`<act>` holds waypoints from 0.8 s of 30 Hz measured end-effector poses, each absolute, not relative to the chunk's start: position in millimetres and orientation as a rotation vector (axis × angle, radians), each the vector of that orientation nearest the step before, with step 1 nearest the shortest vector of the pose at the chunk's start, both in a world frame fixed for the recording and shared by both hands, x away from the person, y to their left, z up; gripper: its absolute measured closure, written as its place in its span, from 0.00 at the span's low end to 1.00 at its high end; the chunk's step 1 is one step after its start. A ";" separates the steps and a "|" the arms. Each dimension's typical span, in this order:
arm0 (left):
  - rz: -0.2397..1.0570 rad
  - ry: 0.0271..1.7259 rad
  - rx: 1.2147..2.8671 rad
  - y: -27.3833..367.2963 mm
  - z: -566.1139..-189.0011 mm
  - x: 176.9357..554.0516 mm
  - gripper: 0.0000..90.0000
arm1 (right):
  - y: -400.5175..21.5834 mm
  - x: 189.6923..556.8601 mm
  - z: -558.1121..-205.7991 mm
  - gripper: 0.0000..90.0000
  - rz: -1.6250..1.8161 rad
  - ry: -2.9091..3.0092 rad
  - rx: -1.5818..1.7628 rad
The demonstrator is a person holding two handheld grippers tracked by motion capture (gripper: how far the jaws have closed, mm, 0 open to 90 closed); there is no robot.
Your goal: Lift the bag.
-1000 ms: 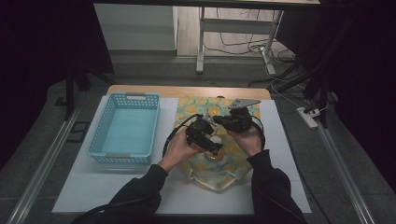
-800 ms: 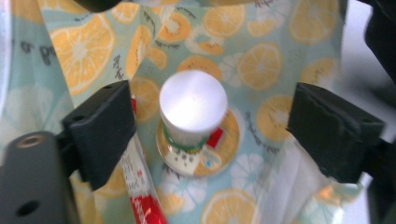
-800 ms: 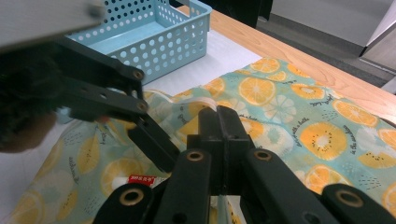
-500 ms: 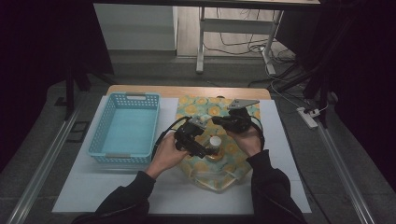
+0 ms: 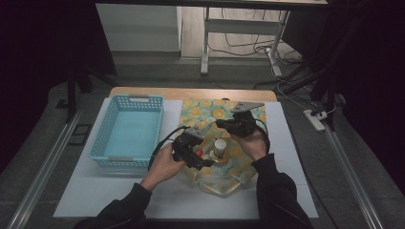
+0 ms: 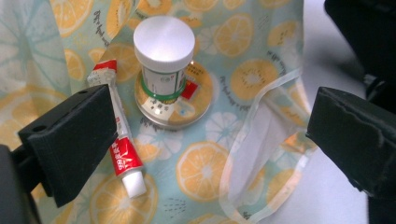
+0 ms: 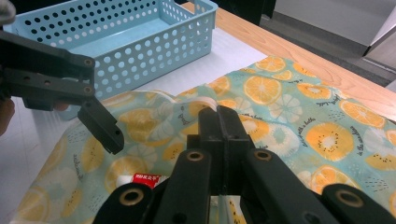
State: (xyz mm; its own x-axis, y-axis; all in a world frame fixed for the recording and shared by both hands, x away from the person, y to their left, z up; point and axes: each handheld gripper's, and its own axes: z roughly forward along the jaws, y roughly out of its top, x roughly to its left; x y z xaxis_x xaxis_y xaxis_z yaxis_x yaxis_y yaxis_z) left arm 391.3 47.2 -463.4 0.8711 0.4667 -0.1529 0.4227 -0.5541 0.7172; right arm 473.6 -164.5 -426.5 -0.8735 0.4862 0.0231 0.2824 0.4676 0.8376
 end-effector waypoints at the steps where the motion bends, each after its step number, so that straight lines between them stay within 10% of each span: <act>1: 0.083 0.638 2.232 46.1 -464.8 389.6 0.00 | -164.3 473.5 -426.7 1.00 1.362 2.497 0.666; 24: 0.072 0.628 2.359 22.9 -504.0 375.1 0.01 | -163.0 471.0 -426.5 1.00 1.360 2.503 0.656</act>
